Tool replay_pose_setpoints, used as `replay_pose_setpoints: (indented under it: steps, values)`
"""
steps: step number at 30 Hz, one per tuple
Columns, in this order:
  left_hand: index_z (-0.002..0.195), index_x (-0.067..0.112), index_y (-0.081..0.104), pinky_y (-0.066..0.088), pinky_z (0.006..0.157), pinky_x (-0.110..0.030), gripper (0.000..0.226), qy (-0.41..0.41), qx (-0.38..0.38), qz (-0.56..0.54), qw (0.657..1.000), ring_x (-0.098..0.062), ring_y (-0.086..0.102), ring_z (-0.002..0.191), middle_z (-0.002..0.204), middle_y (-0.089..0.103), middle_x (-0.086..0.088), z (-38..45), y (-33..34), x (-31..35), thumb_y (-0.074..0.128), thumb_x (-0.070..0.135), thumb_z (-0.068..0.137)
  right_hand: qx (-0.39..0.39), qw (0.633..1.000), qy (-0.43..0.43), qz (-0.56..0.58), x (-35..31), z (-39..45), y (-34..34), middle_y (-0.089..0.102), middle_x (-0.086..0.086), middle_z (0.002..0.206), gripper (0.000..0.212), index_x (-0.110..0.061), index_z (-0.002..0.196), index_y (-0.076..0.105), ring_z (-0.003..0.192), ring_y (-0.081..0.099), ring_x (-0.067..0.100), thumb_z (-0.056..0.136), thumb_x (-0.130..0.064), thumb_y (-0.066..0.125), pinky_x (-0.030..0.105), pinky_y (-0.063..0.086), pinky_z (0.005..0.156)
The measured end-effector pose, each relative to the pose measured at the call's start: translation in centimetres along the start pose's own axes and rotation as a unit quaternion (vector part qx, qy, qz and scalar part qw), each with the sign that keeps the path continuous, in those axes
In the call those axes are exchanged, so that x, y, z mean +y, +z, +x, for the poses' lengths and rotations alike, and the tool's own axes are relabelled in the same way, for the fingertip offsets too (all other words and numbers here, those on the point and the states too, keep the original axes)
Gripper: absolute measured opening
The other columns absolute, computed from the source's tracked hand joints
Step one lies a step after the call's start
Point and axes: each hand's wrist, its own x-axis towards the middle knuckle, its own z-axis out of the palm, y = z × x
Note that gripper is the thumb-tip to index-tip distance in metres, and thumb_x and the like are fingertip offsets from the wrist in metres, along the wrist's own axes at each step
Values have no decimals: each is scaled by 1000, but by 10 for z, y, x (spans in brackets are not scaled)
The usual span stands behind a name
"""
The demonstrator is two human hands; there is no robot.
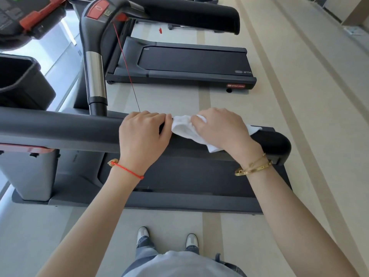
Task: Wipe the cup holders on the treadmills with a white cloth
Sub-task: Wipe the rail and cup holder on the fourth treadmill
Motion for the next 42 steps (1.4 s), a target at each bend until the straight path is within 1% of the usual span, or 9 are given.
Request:
replay_pose_setpoints:
  steps: [5,8,13,16,22,28,35,39,42]
  values:
    - [53,13,56,22,55,-29,49,-12,-17,19,1000,-21,38,45,44,43,2,-2,4,-2,47,25,100,205,973,-76,-76,20,-34,20,56,1,91,39,-18,100,62,81,47,21,98,-44,33,35,36,73]
    - [55,13,59,17,57,-28,48,-13,-15,24,999,-21,38,45,44,44,1,-2,5,-2,47,25,100,232,965,-86,-81,31,-38,22,56,2,92,37,-18,102,62,82,49,23,99,-45,36,36,38,73]
    - [51,12,50,14,59,-26,48,-13,-9,25,1000,-22,36,44,43,41,1,-2,2,2,50,21,98,238,967,-45,-82,19,-22,22,49,-1,74,44,-16,82,63,71,47,23,96,-45,33,34,32,66]
    - [52,10,47,23,61,-26,48,-14,-16,0,1000,-22,34,44,43,39,0,-2,2,3,49,20,99,314,942,-53,-104,19,-39,36,56,5,87,39,-15,94,64,79,48,25,100,-41,36,37,35,70]
    - [70,9,66,28,62,-26,44,5,-63,-71,995,-24,49,54,55,54,-2,-1,5,23,41,29,100,394,910,-53,-115,51,-56,43,62,11,99,33,-13,104,67,96,57,33,99,-38,47,41,41,82]
    - [74,9,67,23,58,-24,44,31,-68,-92,993,-26,53,60,61,59,-2,4,23,67,39,32,100,380,921,-6,-83,97,-63,30,60,9,95,33,-13,94,66,87,53,29,99,-38,45,40,38,76]
    - [69,13,65,30,64,-24,42,40,-50,-82,995,-24,51,56,58,59,2,3,37,101,43,33,100,239,966,53,89,131,-50,7,58,2,90,53,-14,91,65,83,51,26,87,-56,33,35,40,71]
    - [66,15,64,27,61,-25,42,34,-31,-51,998,-22,47,52,54,56,3,1,39,104,45,32,100,282,940,61,183,139,-67,19,54,0,99,41,-16,98,62,90,48,23,90,-52,43,41,45,79]
    - [66,15,63,31,60,-27,43,36,-28,-32,998,-22,45,51,53,54,3,0,42,103,44,33,101,324,917,70,221,143,-89,38,47,1,115,40,-19,120,57,100,43,19,93,-48,52,31,39,91]
